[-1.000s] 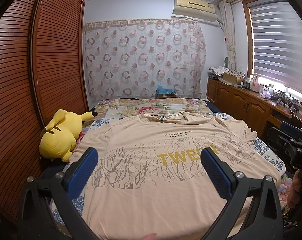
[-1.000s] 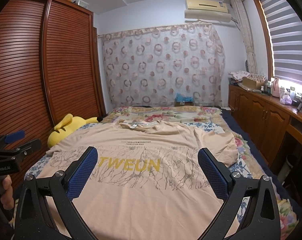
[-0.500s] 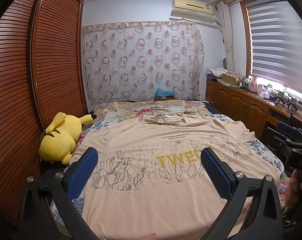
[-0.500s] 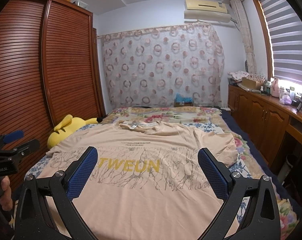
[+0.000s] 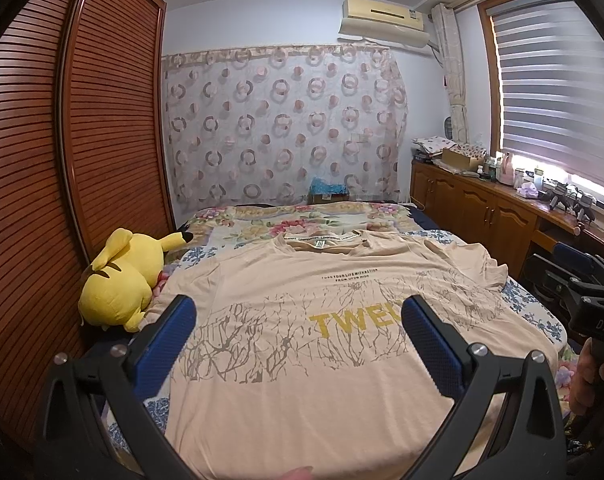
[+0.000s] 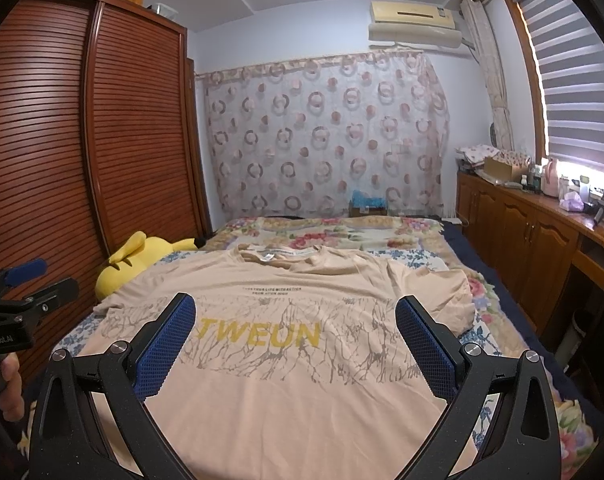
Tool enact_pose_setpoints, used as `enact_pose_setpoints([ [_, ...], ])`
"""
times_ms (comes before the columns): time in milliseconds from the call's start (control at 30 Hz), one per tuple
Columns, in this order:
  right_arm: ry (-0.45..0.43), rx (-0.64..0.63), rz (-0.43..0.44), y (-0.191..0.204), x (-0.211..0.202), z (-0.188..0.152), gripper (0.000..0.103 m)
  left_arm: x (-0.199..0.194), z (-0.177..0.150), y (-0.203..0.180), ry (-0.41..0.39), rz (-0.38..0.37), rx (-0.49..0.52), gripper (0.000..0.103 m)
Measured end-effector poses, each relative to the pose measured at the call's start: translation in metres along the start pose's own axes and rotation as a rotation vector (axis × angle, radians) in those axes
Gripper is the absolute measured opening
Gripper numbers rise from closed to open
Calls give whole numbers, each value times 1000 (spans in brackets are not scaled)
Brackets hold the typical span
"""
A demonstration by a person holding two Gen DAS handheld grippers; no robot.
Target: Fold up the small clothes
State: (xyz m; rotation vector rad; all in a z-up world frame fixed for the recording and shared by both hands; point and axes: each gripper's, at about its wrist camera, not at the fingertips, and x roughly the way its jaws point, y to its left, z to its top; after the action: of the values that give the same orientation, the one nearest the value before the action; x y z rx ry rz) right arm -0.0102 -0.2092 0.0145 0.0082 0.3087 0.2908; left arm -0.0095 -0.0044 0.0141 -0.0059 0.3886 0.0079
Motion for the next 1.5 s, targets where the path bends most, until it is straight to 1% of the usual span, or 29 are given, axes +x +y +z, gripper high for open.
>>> enact_pose_setpoints([
  [267,-6,-5,1,2,0,9,102,0,0,0,0,1,0,103],
  [767,-6,-6,5,5,4,5,102,1,-2,0,7,-3,-6,103],
  [900,7,-5,17,9,13,3,102,10,-6,3,40,-4,-14,103],
  [1067,24,-20,29,12,31,-5,102,33,-15,16,100,-5,-42,103],
  [1200,64,-4,47,12,51,-11,102,61,-28,27,156,60,-18,103],
  [1267,80,6,57,11,61,-15,102,74,-35,34,183,61,-33,103],
  [1367,96,-12,46,12,74,-22,102,95,-45,45,230,70,-55,103],
  [1500,121,-26,43,13,96,-27,102,120,-50,63,267,109,-76,103],
])
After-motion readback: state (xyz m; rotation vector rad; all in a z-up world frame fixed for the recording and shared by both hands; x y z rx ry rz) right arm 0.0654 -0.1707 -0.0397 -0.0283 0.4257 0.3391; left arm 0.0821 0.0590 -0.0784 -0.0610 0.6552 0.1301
